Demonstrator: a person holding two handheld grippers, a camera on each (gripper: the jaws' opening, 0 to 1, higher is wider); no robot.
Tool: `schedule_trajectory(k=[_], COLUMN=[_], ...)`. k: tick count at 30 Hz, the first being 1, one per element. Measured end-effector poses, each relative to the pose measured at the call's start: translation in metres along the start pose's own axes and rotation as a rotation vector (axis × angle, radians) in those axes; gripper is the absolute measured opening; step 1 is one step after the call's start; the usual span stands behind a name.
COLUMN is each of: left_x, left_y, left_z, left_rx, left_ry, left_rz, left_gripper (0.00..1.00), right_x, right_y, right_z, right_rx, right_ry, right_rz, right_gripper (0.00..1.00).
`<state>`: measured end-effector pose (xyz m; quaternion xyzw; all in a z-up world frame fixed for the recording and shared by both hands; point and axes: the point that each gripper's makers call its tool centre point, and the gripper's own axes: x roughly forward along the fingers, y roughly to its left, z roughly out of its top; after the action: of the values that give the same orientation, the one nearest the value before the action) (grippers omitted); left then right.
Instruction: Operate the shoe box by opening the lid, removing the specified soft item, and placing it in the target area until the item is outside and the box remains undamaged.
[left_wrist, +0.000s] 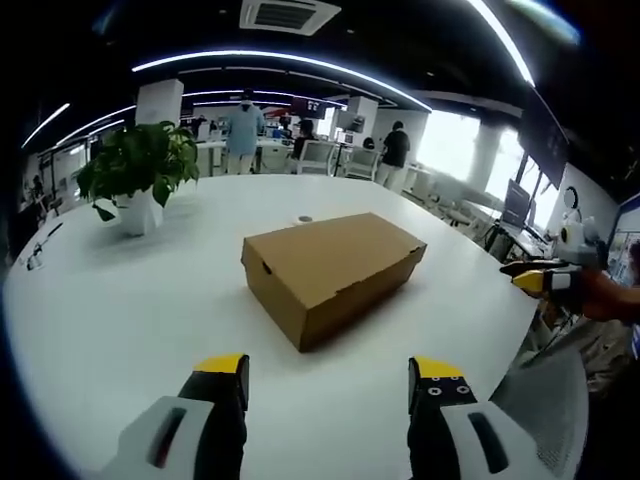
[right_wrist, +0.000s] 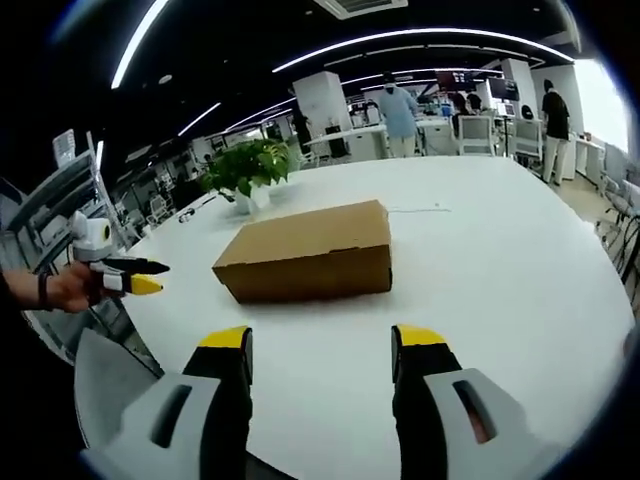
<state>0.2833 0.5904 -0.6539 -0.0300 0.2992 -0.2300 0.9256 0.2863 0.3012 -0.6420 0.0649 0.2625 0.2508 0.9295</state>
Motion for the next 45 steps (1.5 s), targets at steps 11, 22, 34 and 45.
schedule_trajectory(k=[11,22,34,45], left_x=[0.035,0.078,0.114,0.127], left_y=[0.017,0.026,0.023,0.026], left_z=[0.018,0.023,0.014,0.017], left_rx=[0.006,0.015,0.044,0.049], left_ry=[0.001,0.020,0.071,0.087], left_rz=[-0.007,-0.033,-0.074,-0.054], left_gripper=[0.65,0.65,0.62,0.61], right_x=[0.055,0.101,0.138,0.161], right_y=[-0.024,-0.043,-0.065,-0.068], right_z=[0.034,0.043,0.035,0.032], right_rx=[-0.017,0.008,0.078,0.125], right_ry=[-0.002,0.028,0.081,0.109], right_rz=[0.026,0.037,0.015,0.001], right_gripper=[0.52,0.51,0.49,0.38])
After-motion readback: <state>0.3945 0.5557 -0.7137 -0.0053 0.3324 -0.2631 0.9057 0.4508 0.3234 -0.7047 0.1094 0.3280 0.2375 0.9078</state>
